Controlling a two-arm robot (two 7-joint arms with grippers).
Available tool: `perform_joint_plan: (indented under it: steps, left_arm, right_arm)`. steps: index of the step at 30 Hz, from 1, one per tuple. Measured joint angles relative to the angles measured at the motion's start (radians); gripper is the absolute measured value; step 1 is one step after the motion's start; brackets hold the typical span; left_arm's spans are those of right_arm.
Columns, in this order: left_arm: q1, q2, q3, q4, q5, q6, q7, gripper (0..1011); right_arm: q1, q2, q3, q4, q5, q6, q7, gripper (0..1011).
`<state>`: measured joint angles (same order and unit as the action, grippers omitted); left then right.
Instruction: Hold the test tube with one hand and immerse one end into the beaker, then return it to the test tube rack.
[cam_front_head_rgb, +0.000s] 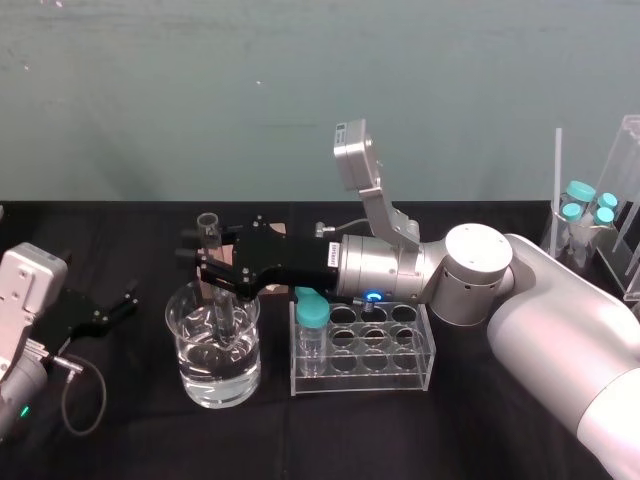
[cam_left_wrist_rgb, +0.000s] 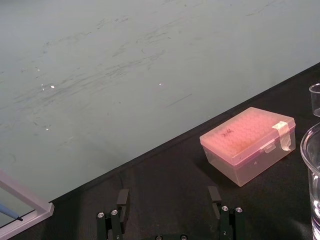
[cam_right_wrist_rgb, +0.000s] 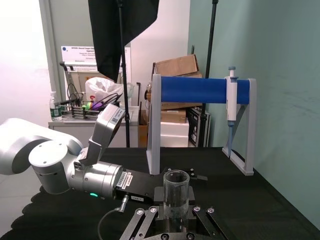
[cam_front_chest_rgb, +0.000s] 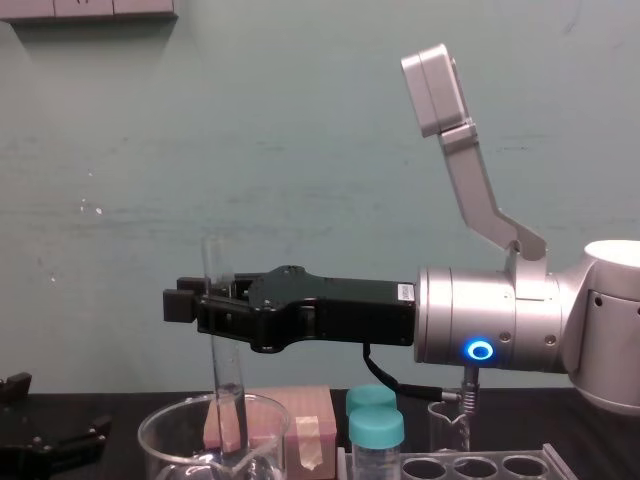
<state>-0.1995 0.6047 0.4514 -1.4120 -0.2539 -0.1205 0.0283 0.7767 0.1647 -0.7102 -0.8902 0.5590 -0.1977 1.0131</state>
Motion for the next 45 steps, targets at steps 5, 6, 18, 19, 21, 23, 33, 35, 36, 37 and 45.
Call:
perform_joint_plan:
  steps: [5,6,18,19,21,23,33,35,36,37,45]
  left_arm:
    - [0.0,0.0,0.0,0.0,0.0,0.0,0.0,1000]
    - [0.0,0.0,0.0,0.0,0.0,0.0,0.0,1000]
    - [0.0,0.0,0.0,0.0,0.0,0.0,0.0,1000]
    - [0.0,0.0,0.0,0.0,0.0,0.0,0.0,1000]
    - [0.0,0.0,0.0,0.0,0.0,0.0,0.0,1000]
    - [0.0,0.0,0.0,0.0,0.0,0.0,0.0,1000]
    - [0.0,0.0,0.0,0.0,0.0,0.0,0.0,1000]
    - [0.0,0.0,0.0,0.0,0.0,0.0,0.0,1000]
    - [0.0,0.0,0.0,0.0,0.0,0.0,0.0,1000]
    - [0.0,0.0,0.0,0.0,0.0,0.0,0.0,1000]
    - [0.0,0.0,0.0,0.0,0.0,0.0,0.0,1000]
  right_arm:
    - [0.0,0.0,0.0,0.0,0.0,0.0,0.0,241]
    - [0.0,0.0,0.0,0.0,0.0,0.0,0.0,241]
    - [0.0,0.0,0.0,0.0,0.0,0.0,0.0,241]
    - [0.0,0.0,0.0,0.0,0.0,0.0,0.0,241]
    - [0.0,0.0,0.0,0.0,0.0,0.0,0.0,241]
    - [0.0,0.0,0.0,0.0,0.0,0.0,0.0,241]
    - [0.0,0.0,0.0,0.0,0.0,0.0,0.0,241]
    - [0.0,0.0,0.0,0.0,0.0,0.0,0.0,241]
    - [0.0,0.0,0.0,0.0,0.0,0.0,0.0,241]
    - [0.0,0.0,0.0,0.0,0.0,0.0,0.0,241]
    - [0.0,0.0,0.0,0.0,0.0,0.0,0.0,241]
